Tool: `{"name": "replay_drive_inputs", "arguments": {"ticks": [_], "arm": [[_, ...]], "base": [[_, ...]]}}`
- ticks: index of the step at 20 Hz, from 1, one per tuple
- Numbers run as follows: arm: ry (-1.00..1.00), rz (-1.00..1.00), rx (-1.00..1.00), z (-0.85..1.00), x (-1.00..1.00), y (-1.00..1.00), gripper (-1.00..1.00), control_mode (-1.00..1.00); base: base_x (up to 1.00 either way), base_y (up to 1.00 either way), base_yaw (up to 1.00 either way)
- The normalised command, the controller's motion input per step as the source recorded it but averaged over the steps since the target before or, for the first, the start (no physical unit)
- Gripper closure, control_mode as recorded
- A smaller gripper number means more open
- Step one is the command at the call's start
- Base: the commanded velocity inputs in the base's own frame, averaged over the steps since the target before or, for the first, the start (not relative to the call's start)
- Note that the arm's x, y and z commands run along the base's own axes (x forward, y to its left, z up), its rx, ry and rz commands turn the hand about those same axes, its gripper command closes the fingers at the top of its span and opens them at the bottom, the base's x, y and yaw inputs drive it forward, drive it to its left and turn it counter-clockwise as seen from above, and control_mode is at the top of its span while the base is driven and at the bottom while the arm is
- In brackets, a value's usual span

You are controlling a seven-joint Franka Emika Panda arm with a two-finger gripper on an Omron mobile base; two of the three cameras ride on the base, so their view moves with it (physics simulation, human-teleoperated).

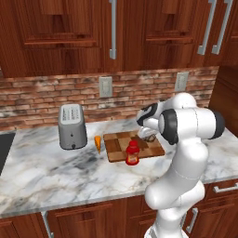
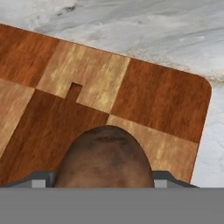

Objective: Retrieve the reheated potato from the microwave, then place the potato, cheese, and condiment on the cutting board.

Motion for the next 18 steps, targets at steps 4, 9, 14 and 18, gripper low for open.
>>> {"name": "replay_drive_inputs", "arguments": {"ticks": [4,9,14,18], "arm": [[0.03,-0.13,0.00,-0.35,-0.17,0.07,1.00,-1.00],[0.00,-0.13,0.00,-0.41,-0.17,0.07,-1.00,-1.00],[0.00,-0.12,0.00,-0.40,-0.19,0.02,-1.00,-1.00],[0.00,-0.11,0.00,-0.28,-0.18,0.00,-1.00,-1.00]], "base": [[0.00,0.00,0.00],[0.00,0.00,0.00],[0.00,0.00,0.00],[0.00,0.00,0.00]]}}
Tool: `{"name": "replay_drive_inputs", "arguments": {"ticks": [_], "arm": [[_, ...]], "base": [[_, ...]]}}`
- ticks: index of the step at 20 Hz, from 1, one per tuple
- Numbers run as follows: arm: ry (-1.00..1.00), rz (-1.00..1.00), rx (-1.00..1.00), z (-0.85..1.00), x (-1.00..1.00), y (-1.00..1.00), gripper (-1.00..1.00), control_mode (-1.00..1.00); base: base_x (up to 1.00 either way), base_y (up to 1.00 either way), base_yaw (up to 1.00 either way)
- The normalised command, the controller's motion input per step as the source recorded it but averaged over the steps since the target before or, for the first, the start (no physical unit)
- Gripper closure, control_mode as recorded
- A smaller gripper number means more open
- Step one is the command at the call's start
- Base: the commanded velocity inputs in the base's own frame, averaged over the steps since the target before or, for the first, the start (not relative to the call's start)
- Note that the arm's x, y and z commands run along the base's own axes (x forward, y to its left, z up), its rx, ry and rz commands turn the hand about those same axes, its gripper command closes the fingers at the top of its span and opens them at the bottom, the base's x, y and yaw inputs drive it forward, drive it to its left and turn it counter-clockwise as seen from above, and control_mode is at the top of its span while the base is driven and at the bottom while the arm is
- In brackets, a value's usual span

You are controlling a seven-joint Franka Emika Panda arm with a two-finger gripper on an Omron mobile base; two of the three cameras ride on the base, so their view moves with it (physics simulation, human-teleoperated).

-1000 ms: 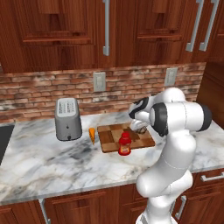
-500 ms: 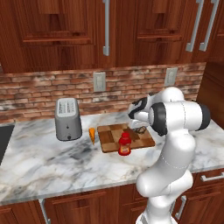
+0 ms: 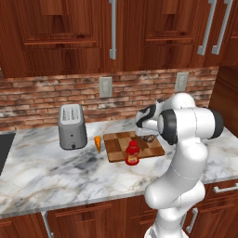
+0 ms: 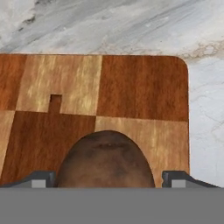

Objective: Retrieve the reheated potato from the microwave, then place the potato, cheese, and condiment on the cutting board.

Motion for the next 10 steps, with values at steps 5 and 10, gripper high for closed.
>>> {"name": "replay_drive_inputs", "arguments": {"ticks": [5,10], "arm": [[0.00,-0.12,0.00,-0.27,-0.13,0.00,-1.00,-1.00],[0.00,-0.11,0.00,-0.33,-0.20,0.01,-1.00,-1.00]], "base": [[0.00,0.00,0.00],[0.00,0.00,0.00]]}}
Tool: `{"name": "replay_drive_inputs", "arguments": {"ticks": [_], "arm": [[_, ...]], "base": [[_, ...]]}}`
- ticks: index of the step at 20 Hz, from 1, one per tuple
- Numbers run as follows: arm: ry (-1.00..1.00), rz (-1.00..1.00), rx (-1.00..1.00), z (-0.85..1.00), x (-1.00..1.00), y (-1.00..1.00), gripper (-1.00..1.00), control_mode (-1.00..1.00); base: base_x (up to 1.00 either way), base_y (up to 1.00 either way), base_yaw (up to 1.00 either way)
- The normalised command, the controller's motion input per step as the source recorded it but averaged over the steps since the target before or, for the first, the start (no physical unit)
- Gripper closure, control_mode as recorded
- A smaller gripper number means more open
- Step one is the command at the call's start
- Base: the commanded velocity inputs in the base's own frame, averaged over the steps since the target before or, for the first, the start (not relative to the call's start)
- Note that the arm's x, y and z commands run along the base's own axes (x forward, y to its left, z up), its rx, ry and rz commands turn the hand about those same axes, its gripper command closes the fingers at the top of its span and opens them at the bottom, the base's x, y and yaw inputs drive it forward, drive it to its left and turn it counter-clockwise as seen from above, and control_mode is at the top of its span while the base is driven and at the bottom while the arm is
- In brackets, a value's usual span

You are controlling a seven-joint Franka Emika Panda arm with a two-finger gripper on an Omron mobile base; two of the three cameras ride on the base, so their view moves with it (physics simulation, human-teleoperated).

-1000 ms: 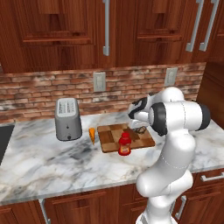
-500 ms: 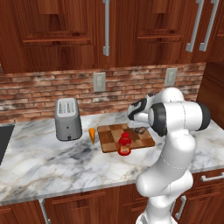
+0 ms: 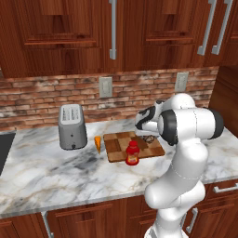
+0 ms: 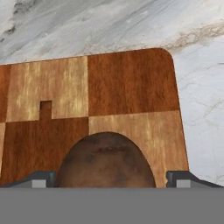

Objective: Retrieve the reheated potato from the microwave, then place the potato, cheese, and condiment on the cutting board.

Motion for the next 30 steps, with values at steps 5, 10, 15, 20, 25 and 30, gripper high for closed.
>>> {"name": "replay_drive_inputs", "arguments": {"ticks": [5,10,15,20,25,30], "arm": [[-0.01,-0.08,0.00,-0.32,-0.31,0.01,-1.00,-1.00],[-0.05,-0.06,0.00,-0.27,-0.31,0.04,-1.00,-1.00],[-0.08,-0.04,0.01,-0.18,-0.16,0.05,-1.00,-1.00],[-0.07,-0.04,0.01,-0.10,-0.20,0.08,-1.00,-1.00],[0.00,-0.06,0.01,-0.01,-0.20,0.03,-1.00,-1.00],[0.00,-0.07,0.00,0.00,-0.13,0.01,-1.00,-1.00]], "base": [[0.00,0.00,0.00],[0.00,0.00,0.00],[0.00,0.00,0.00],[0.00,0.00,0.00],[0.00,0.00,0.00],[0.00,0.00,0.00]]}}
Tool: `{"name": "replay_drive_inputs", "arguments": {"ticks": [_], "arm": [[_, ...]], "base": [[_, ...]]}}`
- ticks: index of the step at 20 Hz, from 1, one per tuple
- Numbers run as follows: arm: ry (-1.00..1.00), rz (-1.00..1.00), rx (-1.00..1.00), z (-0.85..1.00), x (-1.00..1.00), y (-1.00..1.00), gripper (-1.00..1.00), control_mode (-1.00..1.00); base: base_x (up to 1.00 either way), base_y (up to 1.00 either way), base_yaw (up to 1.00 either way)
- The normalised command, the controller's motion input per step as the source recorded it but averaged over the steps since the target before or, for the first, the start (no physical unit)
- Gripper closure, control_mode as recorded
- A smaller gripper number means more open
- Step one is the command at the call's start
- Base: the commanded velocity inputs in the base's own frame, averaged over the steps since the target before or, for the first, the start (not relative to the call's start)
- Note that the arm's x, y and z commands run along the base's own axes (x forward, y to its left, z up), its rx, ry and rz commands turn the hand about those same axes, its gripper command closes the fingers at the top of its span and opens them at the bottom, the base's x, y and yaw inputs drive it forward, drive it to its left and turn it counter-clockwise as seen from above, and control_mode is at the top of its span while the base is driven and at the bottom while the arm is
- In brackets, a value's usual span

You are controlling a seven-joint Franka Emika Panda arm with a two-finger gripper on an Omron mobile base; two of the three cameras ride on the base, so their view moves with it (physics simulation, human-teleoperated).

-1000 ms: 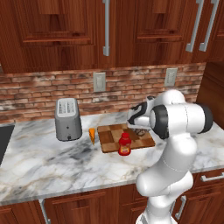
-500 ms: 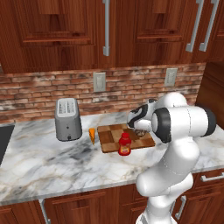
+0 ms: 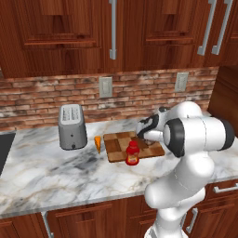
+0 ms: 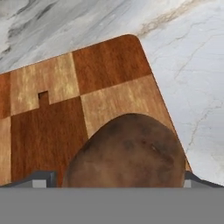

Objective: Retrieve the reheated potato from the microwave, then place the potato, cheese, and condiment on the cutting board.

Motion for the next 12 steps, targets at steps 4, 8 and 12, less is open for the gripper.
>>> {"name": "replay_drive_inputs", "arguments": {"ticks": [4,8,12], "arm": [[0.00,-0.07,0.00,0.05,-0.04,0.07,-1.00,-1.00],[0.00,-0.04,0.02,0.13,-0.07,0.04,-1.00,-1.00],[0.00,-0.03,0.04,0.17,-0.20,0.01,-1.00,-1.00]], "base": [[0.00,0.00,0.00],[0.00,0.00,0.00],[0.00,0.00,0.00]]}}
